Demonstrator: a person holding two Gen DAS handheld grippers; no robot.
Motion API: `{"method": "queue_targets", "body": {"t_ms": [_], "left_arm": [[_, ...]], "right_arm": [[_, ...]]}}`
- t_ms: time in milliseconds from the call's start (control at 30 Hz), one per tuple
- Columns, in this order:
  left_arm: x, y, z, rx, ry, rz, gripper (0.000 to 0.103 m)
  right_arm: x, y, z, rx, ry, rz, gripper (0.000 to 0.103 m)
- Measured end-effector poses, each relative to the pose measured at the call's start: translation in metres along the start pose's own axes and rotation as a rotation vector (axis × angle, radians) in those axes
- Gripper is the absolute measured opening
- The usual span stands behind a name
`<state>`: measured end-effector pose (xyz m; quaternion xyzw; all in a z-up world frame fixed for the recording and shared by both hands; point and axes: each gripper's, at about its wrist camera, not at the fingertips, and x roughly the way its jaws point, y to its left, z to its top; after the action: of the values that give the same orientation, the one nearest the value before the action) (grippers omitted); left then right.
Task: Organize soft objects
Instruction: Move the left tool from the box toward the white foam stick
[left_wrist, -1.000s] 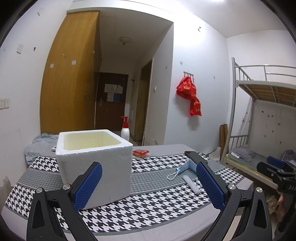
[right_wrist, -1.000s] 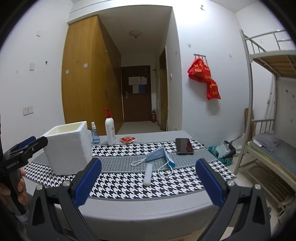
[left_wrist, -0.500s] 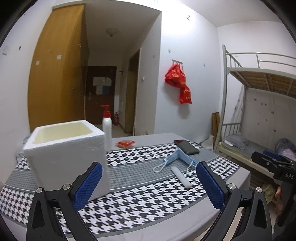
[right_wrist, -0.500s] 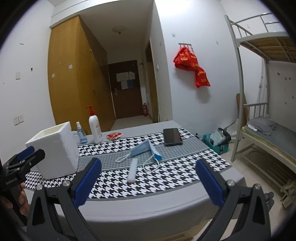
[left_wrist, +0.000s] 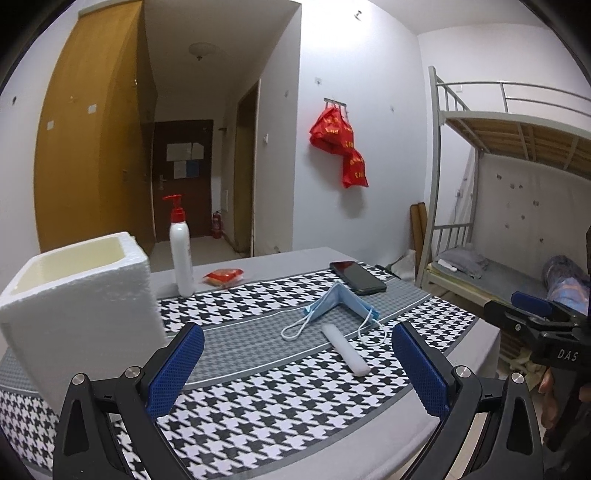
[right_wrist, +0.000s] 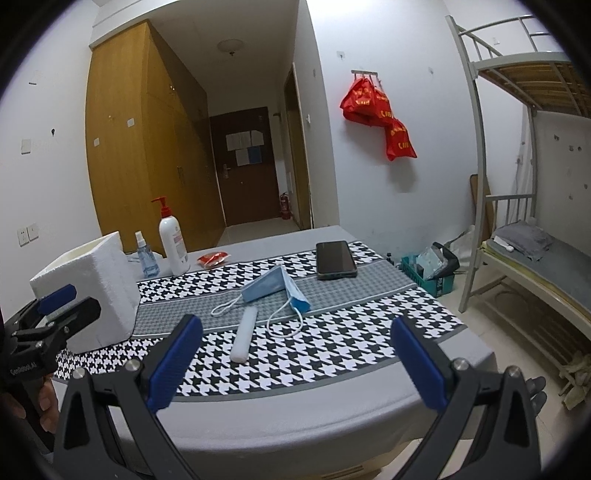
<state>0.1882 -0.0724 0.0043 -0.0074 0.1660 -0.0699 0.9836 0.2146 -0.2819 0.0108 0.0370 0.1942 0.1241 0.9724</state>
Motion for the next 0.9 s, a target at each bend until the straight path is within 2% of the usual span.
{"method": "queue_targets", "body": {"t_ms": [167,667,900], "left_arm": [[0.015,-0.007,0.0,-0.002,0.036,-0.028,0.102],[0.063,-0.032,-0.003,0.014,0.136,-0.052,0.102],[0.089,-0.04,-0.006,-0.01,0.197,-0.075,0.102]], "right_arm": [[0.012,-0.01,0.001,0.014,0.019,-0.003,0.103],[0.036,-0.03,0.002,0.011,0.068,-0.006,0.103],[0.039,-0.042,0.002,0.029,0.075,-0.022,0.103]]}}
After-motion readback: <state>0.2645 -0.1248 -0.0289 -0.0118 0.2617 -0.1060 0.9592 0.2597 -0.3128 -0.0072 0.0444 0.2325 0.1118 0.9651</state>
